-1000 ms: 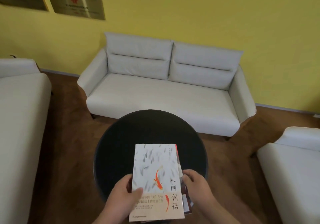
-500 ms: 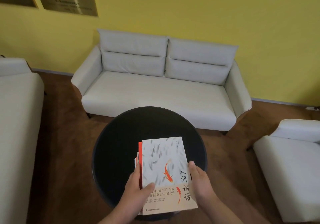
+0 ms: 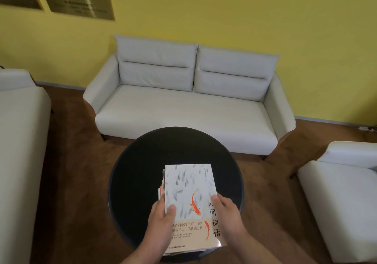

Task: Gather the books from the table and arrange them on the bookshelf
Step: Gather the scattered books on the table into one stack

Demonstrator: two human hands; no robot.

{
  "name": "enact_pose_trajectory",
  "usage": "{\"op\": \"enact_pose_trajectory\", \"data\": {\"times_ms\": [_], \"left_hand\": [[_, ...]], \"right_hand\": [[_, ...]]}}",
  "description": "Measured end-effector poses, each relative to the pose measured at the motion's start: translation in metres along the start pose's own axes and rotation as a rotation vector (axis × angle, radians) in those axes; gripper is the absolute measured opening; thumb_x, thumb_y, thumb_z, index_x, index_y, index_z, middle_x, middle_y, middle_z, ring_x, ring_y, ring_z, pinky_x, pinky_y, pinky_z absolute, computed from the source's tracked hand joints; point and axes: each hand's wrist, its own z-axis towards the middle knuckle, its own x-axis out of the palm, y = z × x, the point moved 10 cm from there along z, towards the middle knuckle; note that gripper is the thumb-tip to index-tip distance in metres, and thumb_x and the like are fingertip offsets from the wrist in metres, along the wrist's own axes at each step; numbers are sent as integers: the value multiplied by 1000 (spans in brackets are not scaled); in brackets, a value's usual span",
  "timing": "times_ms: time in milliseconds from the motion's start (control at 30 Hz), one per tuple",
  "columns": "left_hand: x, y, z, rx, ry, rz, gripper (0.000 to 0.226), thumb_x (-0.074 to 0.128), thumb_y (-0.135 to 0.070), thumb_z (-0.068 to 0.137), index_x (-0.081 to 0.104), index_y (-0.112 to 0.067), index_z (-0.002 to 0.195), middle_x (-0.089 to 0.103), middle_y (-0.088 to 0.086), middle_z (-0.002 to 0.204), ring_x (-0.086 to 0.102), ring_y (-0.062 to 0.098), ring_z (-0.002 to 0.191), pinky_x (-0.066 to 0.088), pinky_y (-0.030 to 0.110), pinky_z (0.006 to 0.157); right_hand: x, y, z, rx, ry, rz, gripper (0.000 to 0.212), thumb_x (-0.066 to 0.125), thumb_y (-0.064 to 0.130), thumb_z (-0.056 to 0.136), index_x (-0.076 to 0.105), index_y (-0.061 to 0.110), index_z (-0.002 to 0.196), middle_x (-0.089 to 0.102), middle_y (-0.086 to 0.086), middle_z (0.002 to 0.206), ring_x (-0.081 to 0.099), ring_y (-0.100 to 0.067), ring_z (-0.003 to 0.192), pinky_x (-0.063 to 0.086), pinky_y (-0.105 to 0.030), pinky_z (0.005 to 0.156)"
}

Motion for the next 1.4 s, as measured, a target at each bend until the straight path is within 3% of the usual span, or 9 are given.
{"op": "enact_pose_trajectory", "data": {"times_ms": [133, 233, 400, 500, 667, 800, 967, 1200, 1400], "left_hand": [[13, 13, -6, -187, 102, -303, 53, 44, -28, 107, 22, -56, 146, 70, 4, 120, 78, 28, 87, 63, 45, 74], [17, 15, -6, -204, 167, -350, 60, 46, -24, 106, 19, -53, 151, 69, 7, 121, 77, 33, 91, 61, 52, 83], [19, 9, -8, -172, 249, -332, 68, 49, -3, 102, 26, -51, 143, 65, 5, 129, 76, 33, 98, 62, 50, 81], [18, -1, -4, -114, 188, -315, 60, 52, -10, 103, 29, -55, 135, 66, -1, 126, 77, 29, 95, 59, 54, 90], [16, 8, 3, -128, 76, -278, 54, 58, -20, 101, 30, -55, 131, 73, -1, 115, 78, 28, 85, 61, 52, 82], [16, 28, 4, -232, 104, -348, 36, 58, -23, 101, 52, -27, 136, 78, 12, 108, 77, 37, 91, 61, 52, 80], [14, 29, 5, -214, 138, -321, 32, 56, -28, 101, 56, -27, 133, 78, 11, 107, 77, 35, 93, 61, 43, 69], [37, 28, 4, -205, 147, -179, 40, 56, -35, 101, 44, -38, 139, 78, 2, 110, 76, 26, 99, 58, 52, 94], [54, 29, 5, -198, 215, -297, 35, 47, -38, 103, 46, -35, 138, 73, 3, 123, 71, 25, 112, 56, 45, 94]], "right_hand": [[13, -10, -3, 149, 144, 230, 38, 45, 44, 105, 43, 39, 142, 78, -9, 107, 74, -36, 100, 54, -28, 57], [19, -12, -7, 211, 214, 300, 42, 47, 40, 105, 43, 33, 146, 77, -11, 110, 77, -32, 90, 55, -29, 54], [9, -9, 7, 139, 151, 204, 40, 51, 36, 104, 38, 30, 141, 78, -8, 102, 76, -34, 91, 57, -30, 59], [12, -10, 9, 138, 165, 229, 41, 52, 34, 103, 36, 32, 141, 78, -7, 103, 75, -36, 95, 58, -32, 63], [18, -18, 7, 145, 203, 277, 45, 51, 35, 104, 34, 38, 146, 78, 0, 110, 74, -35, 101, 56, -28, 60], [18, -21, 8, 178, 247, 355, 41, 54, 32, 102, 43, 30, 142, 77, -5, 114, 74, -35, 100, 58, -34, 66], [19, -26, 11, 247, 320, 390, 36, 57, 30, 100, 55, 16, 134, 76, -13, 111, 74, -34, 96, 57, -37, 74], [15, -36, 14, 475, 455, 523, 53, 66, 36, 92, 53, 18, 140, 67, -21, 129, 64, -44, 116, 57, -50, 78], [-4, -30, 17, 480, 549, 508, 53, 59, 33, 92, 55, 10, 139, 65, -27, 129, 65, -48, 113, 52, -56, 93]]}}
